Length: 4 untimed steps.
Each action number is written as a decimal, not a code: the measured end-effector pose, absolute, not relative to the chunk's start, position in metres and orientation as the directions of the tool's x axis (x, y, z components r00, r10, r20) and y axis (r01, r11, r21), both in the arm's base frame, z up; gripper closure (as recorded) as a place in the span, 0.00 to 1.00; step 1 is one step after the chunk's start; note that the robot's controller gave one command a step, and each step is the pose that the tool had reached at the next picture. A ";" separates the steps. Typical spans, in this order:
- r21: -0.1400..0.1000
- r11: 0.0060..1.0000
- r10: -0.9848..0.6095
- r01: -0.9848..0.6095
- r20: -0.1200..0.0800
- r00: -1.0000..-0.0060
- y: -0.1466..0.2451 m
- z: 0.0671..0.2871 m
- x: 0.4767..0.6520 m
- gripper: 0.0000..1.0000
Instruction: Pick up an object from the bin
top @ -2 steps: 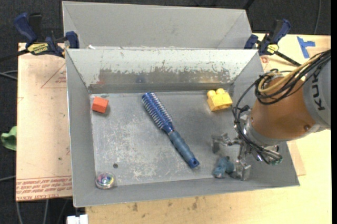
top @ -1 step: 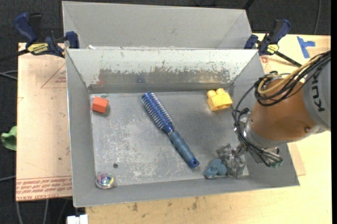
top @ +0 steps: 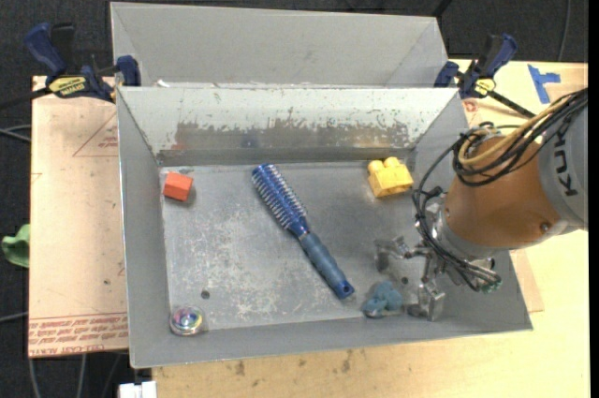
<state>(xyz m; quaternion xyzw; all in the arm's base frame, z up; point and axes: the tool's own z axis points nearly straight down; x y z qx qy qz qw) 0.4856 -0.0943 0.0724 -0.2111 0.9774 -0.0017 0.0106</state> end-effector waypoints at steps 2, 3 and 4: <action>0.001 0.785 -0.620 -0.620 -0.002 -0.785 -0.031 0.072 0.493 1.00; -0.008 0.786 -0.618 -0.618 -0.010 -0.786 -0.046 0.193 0.526 1.00; -0.006 0.763 -0.646 -0.646 -0.008 -0.763 -0.050 0.249 0.537 1.00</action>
Offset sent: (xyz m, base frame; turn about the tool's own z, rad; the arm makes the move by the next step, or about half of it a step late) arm 0.0067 0.0618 0.0001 -0.2442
